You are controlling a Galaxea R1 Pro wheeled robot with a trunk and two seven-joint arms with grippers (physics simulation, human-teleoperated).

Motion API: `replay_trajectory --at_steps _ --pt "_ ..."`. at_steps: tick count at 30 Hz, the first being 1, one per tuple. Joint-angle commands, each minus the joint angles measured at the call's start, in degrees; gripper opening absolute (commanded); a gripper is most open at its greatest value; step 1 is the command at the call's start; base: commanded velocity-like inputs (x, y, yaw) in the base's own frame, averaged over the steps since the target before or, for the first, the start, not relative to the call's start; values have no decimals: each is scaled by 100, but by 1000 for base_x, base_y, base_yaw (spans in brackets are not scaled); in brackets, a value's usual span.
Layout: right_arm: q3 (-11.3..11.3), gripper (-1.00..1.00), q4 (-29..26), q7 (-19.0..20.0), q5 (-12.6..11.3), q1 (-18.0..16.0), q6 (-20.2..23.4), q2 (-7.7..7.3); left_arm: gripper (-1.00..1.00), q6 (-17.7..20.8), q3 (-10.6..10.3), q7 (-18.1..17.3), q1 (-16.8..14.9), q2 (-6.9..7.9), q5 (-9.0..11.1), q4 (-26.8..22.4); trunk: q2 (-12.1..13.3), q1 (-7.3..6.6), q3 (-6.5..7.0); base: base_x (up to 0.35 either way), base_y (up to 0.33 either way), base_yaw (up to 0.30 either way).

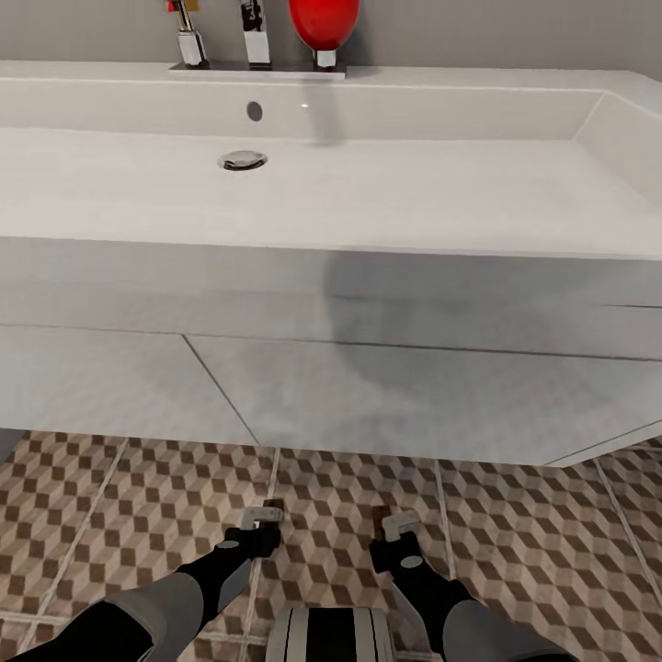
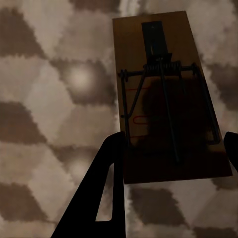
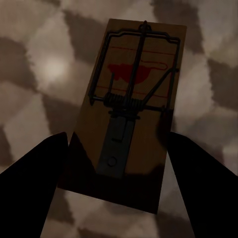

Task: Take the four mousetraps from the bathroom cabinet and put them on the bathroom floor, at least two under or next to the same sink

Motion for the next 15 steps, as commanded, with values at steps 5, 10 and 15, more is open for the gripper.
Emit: replay_trajectory --at_steps 5,10,15 --pt "42 -100 9 -43 23 -3 -43 0 -100 -17 -52 17 -2 -2 42 4 -1 -1 -3 0 0 0" --pt "0 -100 13 -113 -1 -3 3 0 -100 -17 -53 17 -2 0 42 4 -1 -1 -3 0 0 -52" --pt "-10 -100 13 -125 -17 4 -41 0 -100 -17 -54 17 -2 5 43 4 -1 -1 -3 0 0 -133"
